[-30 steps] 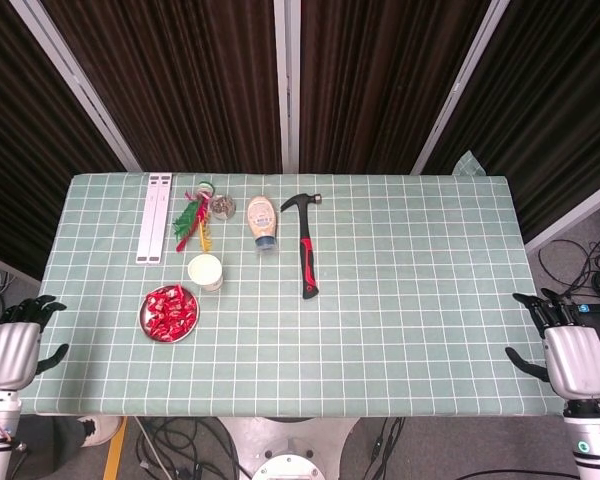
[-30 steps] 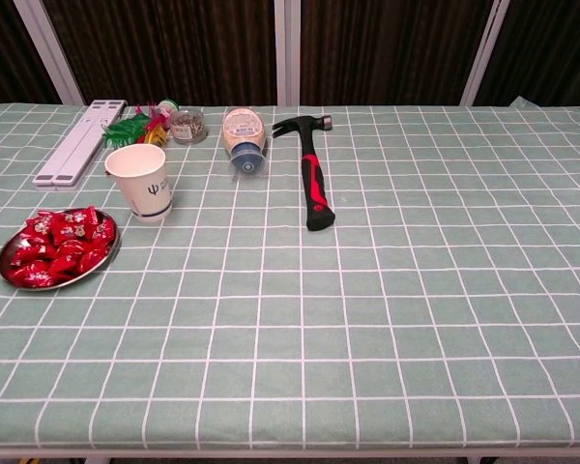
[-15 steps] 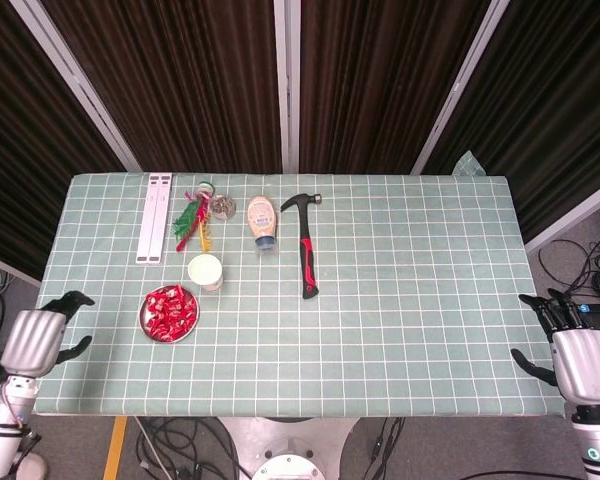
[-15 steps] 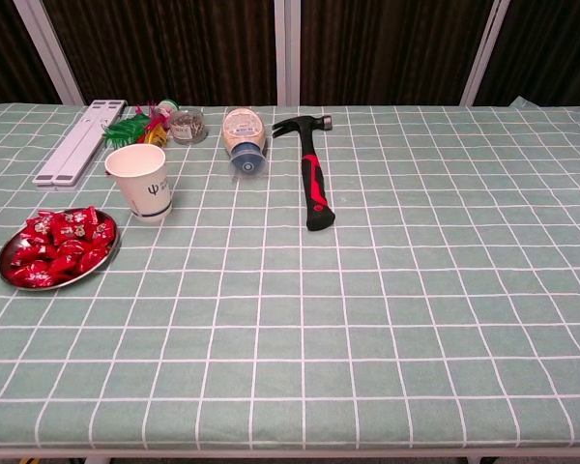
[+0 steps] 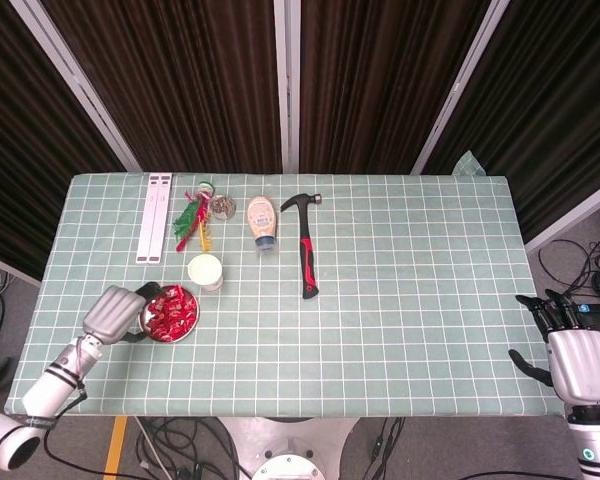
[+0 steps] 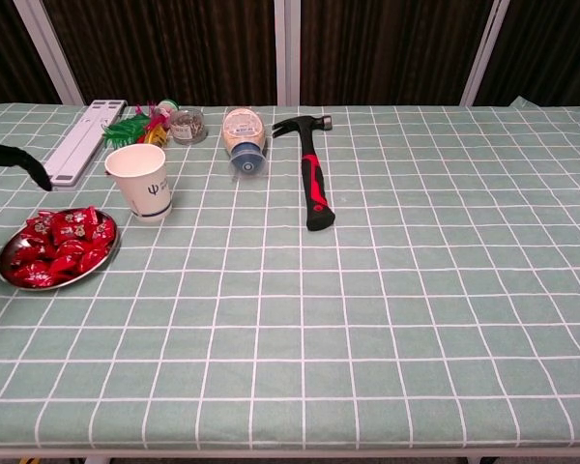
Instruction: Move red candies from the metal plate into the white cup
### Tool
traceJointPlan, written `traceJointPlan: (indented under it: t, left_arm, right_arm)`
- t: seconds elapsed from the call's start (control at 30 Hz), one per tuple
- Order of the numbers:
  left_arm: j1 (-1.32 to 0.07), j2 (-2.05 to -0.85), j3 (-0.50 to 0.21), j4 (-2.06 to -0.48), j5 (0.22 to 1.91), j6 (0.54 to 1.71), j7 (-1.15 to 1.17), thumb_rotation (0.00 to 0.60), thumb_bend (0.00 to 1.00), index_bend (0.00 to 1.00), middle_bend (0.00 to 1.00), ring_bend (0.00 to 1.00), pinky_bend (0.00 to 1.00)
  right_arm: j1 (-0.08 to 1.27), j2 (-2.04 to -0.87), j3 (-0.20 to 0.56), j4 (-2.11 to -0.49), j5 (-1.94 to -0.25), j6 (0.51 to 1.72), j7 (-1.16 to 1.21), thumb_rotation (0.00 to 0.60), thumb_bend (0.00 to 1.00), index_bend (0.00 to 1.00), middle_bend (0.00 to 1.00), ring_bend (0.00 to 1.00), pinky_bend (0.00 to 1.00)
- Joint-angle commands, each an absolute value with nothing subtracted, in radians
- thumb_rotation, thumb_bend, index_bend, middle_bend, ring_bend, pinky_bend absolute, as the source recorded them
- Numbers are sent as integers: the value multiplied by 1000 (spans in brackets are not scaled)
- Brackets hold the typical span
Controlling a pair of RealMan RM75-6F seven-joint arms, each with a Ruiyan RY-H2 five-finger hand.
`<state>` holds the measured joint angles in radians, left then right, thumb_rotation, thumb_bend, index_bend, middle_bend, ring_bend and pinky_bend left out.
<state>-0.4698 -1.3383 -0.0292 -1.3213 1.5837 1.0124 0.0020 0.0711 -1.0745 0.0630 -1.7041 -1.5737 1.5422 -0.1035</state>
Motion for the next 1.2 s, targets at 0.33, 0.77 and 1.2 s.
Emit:
traceJointPlan:
  t: [0.33,0.77,1.2]
  left_arm:
    - [-585,-1429,-36,-1246,1511,847,99,600,182,345,353,759,1000]
    - [-597,-1503,-38,-1172,1415,825,199,600,255,493,487,814,1000]
    - [-597,-1544,-30,-1112,1445,892,95,600,437,668,694,908,1000]
  right_arm:
    - [86,-1082,71,-1694,-1542,1504,-101,600,94,196,263,126,301]
    - [98,-1084,74,-1679,-1521,1476,-84,600,93,196,269,129,320]
    - [98,-1080,72,-1680,-1518,1476,-77,600,92,196,278,141,359]
